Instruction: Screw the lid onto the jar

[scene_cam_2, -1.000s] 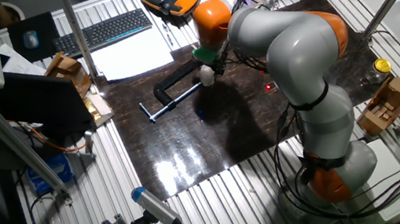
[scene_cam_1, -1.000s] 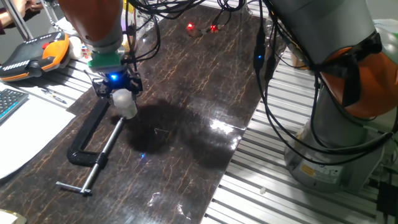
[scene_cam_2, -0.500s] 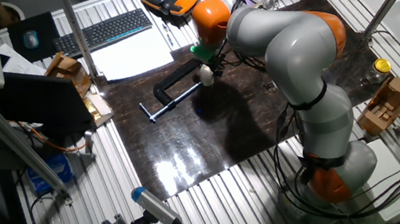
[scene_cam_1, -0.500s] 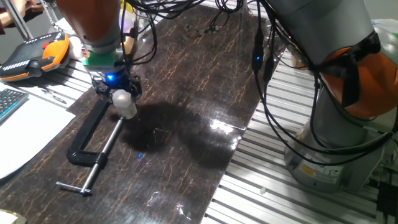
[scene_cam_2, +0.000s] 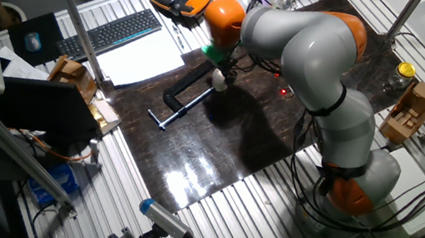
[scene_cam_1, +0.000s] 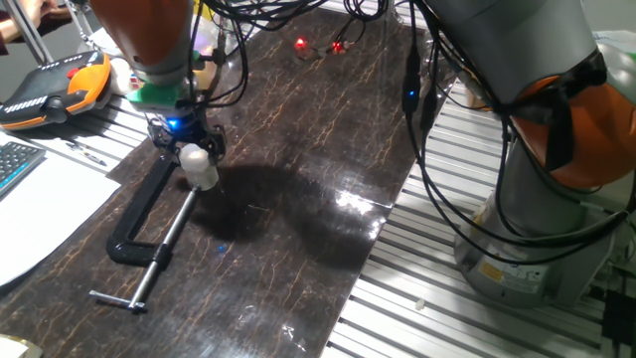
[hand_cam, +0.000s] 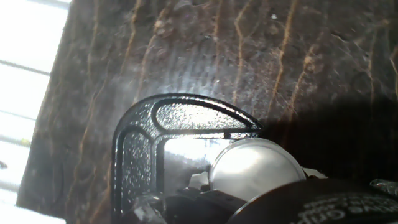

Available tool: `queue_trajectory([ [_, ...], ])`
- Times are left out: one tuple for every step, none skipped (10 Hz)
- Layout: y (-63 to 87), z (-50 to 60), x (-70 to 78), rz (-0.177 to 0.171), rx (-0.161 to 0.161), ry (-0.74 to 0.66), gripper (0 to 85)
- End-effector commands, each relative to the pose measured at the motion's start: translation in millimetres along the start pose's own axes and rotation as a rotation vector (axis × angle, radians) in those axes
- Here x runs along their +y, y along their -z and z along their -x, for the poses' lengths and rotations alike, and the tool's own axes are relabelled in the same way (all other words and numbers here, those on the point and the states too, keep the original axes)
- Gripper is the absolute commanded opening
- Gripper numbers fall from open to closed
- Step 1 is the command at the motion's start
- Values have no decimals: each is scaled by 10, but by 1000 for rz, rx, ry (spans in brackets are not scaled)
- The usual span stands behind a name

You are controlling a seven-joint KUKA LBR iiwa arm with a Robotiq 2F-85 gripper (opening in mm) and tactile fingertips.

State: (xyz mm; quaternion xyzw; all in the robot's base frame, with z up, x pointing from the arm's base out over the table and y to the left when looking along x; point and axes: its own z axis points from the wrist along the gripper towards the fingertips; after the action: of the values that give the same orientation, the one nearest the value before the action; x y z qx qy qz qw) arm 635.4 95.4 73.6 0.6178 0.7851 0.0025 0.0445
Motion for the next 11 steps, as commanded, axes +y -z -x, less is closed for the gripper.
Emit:
queue_trajectory([
  [4, 2, 0, -16, -13, -228, 567],
  [8, 3, -2, -19, -16, -260, 563],
  [13, 5, -3, -20, -16, -286, 563],
  [11, 5, -3, -20, -18, -327, 563],
  [12, 6, -3, -23, -17, -364, 563],
  [10, 6, -3, -27, -12, -395, 563],
  [10, 8, -4, -31, -6, -411, 560],
  [8, 7, -5, -33, -5, -426, 550],
  [9, 8, -6, -37, -3, -439, 533],
  [12, 9, -7, -41, -4, -451, 513],
  [13, 10, -6, -45, -4, -462, 513],
])
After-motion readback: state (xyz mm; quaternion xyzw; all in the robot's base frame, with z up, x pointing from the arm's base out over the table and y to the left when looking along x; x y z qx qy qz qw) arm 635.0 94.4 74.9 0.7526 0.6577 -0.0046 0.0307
